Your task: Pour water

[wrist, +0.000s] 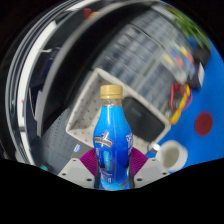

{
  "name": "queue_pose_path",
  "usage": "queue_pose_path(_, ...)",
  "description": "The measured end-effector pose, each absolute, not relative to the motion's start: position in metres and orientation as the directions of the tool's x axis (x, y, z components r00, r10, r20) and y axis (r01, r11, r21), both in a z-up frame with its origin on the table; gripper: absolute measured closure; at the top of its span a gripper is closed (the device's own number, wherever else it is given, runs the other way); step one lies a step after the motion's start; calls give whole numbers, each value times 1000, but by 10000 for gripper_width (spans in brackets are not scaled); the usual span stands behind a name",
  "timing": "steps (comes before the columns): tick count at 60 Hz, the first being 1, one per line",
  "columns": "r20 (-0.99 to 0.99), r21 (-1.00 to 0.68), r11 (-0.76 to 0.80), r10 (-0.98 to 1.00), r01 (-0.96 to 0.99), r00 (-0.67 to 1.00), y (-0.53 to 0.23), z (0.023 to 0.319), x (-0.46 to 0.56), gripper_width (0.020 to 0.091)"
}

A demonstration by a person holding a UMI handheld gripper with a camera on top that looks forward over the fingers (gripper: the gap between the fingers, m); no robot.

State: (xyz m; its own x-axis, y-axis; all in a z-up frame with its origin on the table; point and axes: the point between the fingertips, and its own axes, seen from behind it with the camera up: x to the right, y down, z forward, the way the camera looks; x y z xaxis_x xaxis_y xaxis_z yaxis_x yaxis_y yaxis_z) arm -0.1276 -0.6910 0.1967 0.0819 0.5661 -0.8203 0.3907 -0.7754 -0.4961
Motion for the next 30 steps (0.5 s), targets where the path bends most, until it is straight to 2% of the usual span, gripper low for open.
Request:
queue_pose_path(6, -681, -684, -641, 732, 349, 10, -657, 225, -136, 708)
queue_pose_path(13, -482, -844, -459, 876, 278, -15, -608, 241, -146, 696)
queue_pose_path(22, -167, -957, -172, 985, 231, 44, -539, 229, -148, 696)
queue_pose_path(30, -58, -963, -77, 995, 259, 79, -497, 188, -151, 697)
